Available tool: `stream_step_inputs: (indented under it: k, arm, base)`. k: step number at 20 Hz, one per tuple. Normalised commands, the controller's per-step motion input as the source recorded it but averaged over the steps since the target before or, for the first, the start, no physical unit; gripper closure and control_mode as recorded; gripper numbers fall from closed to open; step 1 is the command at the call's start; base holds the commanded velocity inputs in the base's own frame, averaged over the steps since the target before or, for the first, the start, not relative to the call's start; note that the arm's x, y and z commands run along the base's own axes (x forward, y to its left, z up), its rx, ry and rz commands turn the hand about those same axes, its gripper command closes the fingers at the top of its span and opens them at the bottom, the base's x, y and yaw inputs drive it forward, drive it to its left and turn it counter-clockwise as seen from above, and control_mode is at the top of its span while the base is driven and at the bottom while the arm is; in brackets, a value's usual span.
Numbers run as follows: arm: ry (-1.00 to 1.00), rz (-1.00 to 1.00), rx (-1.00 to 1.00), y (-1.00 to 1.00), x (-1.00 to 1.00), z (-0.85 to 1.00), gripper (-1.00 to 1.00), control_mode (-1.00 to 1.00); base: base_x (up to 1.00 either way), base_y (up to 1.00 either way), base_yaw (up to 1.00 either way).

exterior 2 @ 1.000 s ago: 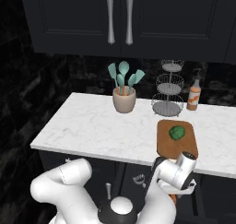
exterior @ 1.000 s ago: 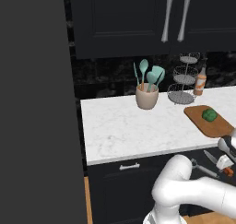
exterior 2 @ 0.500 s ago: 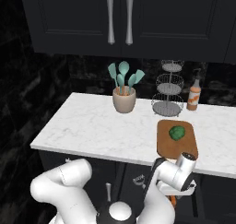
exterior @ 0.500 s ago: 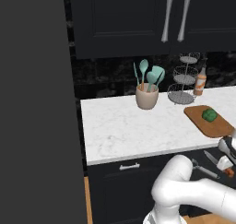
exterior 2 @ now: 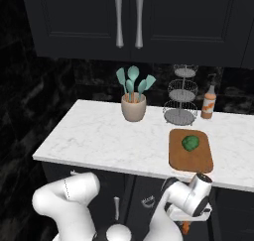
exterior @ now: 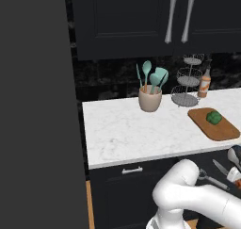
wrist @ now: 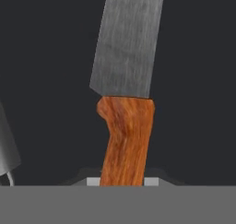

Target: Place the appropriate cutting tool for cutting the broccoli skin on the cutting board.

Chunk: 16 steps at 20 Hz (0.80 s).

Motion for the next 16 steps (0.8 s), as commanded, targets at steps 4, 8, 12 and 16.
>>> stream_step_inputs:
  k: [4, 8, 12, 16]
  arm:
    - [0.0, 0.01, 0.0, 0.05, -0.11, 0.76, 1.0, -1.0]
    - [0.05, 0.11, 0.0, 0.24, -0.21, 1.0, 1.0, -1.0]
    - [0.1, 0.16, -0.01, 0.19, -0.46, 0.95, 1.0, -1.0]
    - [0.05, 0.23, 0.0, 0.1, -0.61, 0.92, 1.0, -1.0]
  base:
    - [0.0, 0.0, 0.0]
    - [0.0, 0.0, 0.0]
    - [0.0, 0.0, 0.0]
    - [0.0, 0.0, 0.0]
